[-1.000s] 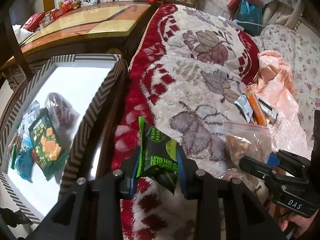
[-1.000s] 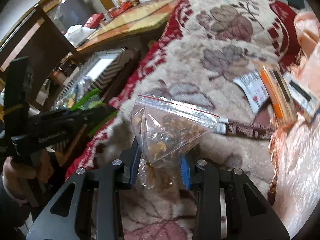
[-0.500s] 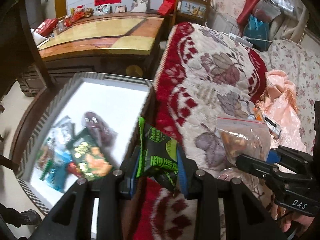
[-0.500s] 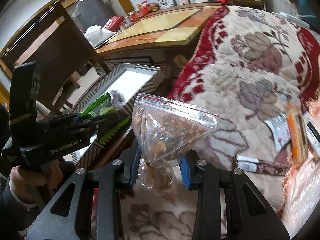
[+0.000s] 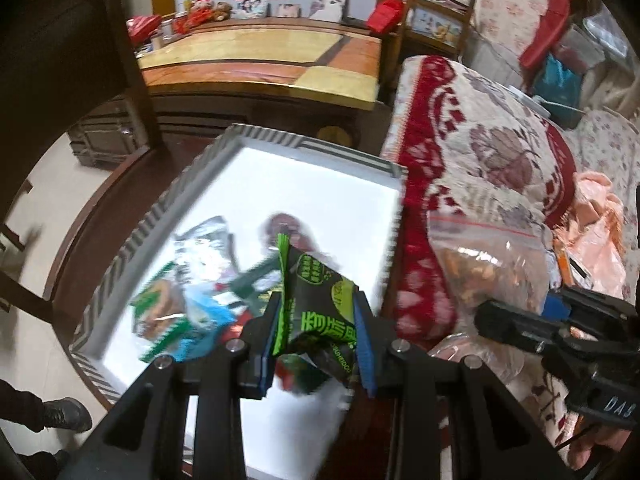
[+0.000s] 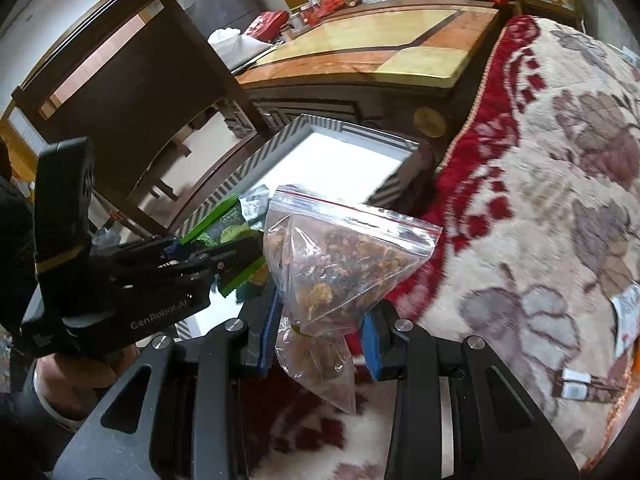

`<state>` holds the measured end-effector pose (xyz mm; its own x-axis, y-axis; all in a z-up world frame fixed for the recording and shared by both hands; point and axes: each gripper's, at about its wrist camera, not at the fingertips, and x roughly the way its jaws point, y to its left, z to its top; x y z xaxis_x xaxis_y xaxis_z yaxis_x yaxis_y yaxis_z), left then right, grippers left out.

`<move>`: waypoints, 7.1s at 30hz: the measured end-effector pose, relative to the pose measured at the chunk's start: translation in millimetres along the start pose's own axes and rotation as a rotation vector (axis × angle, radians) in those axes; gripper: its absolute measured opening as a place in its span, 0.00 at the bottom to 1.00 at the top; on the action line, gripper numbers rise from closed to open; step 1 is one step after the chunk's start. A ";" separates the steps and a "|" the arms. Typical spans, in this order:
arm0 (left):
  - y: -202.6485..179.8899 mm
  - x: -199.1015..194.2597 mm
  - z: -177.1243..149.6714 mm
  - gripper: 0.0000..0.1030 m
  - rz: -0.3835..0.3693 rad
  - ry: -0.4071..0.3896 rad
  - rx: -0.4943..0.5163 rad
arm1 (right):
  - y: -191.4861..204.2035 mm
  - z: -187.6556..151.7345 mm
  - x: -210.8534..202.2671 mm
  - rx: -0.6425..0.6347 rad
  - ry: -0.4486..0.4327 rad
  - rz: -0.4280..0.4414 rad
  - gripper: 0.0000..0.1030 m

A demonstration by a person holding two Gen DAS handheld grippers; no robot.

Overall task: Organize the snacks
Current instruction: 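Carry the green packet and zip bag over the tray with both tools, then open both tools to drop the green packet and zip bag into the tray, then move both tools back over the remaining snacks on the blanket, then grasp the Nescafe coffee stick with the left tool while the right tool grasps the cracker packet, then carry the Nescafe stick and cracker packet over the striped tray with both tools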

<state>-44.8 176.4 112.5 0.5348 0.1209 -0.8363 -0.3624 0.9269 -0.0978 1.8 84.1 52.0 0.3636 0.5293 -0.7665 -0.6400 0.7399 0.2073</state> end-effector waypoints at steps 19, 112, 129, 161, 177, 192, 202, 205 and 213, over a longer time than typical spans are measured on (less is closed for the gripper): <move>51.9 30.3 5.0 0.35 0.048 0.040 -0.100 | 10.7 71.3 106.5 0.022 0.060 0.040 0.33; -124.8 46.7 -4.5 0.83 -0.133 0.166 0.147 | -209.3 -18.7 -27.1 0.276 0.068 -0.087 0.66; -247.3 112.5 31.0 0.83 -0.277 0.191 0.457 | -232.2 -93.6 -130.8 0.452 -0.130 -0.144 0.66; -240.1 133.7 19.9 0.25 -0.264 0.229 0.432 | -305.7 -45.2 -74.7 0.202 0.169 -0.406 0.68; -207.7 89.8 10.0 0.20 -0.243 0.149 0.360 | -207.2 -56.2 -119.0 0.115 -0.046 -0.331 0.52; -108.0 4.1 -17.6 0.21 -0.109 0.042 0.243 | -111.3 -51.5 -62.9 0.123 -0.052 -0.145 0.52; -37.3 -23.3 -11.8 0.21 -0.073 0.000 0.119 | -58.4 -34.4 -44.7 0.029 -0.012 -0.124 0.52; -15.8 -27.9 -8.8 0.21 -0.043 -0.016 0.087 | -45.9 -24.8 -33.9 0.006 -0.002 -0.107 0.52; 26.4 -24.0 -9.0 0.21 0.018 -0.025 0.022 | -3.8 -0.5 -6.1 -0.070 0.012 -0.081 0.52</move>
<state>-74.1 194.7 125.1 0.5476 0.1458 -0.8239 -0.3548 0.9323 -0.0708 1.7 77.8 55.6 0.4081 0.4636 -0.7865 -0.6551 0.7487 0.1014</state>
